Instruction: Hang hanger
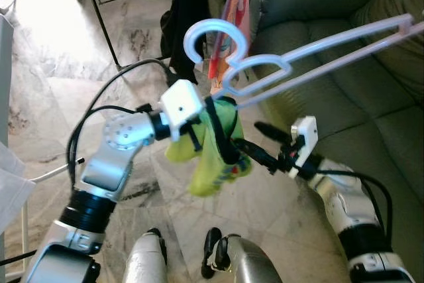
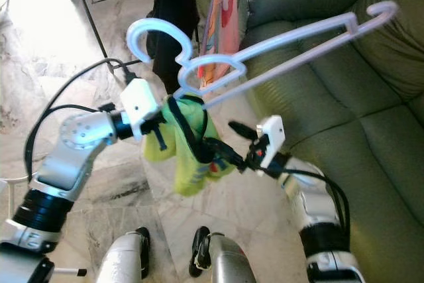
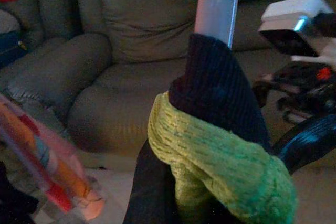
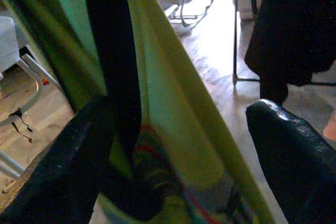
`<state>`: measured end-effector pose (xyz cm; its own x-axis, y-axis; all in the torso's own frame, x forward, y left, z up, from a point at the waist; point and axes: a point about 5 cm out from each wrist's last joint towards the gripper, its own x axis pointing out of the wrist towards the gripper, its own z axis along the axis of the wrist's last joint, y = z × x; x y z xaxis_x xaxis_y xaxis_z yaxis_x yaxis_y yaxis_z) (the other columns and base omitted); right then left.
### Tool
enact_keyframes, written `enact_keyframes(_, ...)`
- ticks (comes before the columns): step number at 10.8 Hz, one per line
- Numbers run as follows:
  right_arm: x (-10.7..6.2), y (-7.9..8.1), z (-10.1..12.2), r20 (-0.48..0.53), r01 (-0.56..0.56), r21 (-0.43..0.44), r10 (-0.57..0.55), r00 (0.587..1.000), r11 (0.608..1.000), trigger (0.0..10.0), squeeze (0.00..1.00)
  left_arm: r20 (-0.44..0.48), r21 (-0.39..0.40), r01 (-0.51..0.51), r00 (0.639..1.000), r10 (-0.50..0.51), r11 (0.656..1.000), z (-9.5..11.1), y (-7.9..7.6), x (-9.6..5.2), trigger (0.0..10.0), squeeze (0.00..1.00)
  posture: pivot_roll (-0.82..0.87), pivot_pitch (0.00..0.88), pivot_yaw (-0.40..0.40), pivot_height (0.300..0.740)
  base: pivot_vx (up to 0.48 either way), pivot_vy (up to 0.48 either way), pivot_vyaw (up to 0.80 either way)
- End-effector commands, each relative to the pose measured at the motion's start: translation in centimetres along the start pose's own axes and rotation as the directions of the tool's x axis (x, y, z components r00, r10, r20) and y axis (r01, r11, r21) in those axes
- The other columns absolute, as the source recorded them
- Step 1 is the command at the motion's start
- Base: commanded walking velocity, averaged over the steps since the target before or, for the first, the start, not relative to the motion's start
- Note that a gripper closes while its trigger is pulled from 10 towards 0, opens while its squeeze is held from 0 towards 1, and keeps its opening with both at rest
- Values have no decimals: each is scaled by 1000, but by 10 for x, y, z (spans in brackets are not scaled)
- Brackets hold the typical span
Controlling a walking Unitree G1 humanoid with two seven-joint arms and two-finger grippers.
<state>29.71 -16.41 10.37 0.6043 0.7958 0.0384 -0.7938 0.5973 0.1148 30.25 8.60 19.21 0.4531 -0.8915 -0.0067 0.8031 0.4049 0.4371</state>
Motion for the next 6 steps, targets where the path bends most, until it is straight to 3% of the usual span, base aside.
enact_keyframes(1,3,1,-1,2,-14,3,14,1000,1000,10000,1000,42,32,27,999,-29,999,12,-6,5,10000,0,81,216,-77,740,0,0,0)
enact_keyframes(4,23,6,-4,6,-34,13,34,999,999,10000,1000,70,31,56,996,-58,998,20,-16,9,10000,0,91,217,-78,740,0,0,0)
enact_keyframes(5,34,6,-6,9,-14,1,14,1000,1000,10000,996,111,18,65,992,-66,998,31,-22,13,10000,0,93,220,-80,740,0,0,0)
enact_keyframes(6,42,4,-10,-16,48,-49,-48,999,998,10000,408,138,17,76,987,-77,997,40,-26,17,10000,0,96,221,-83,740,0,0,0)
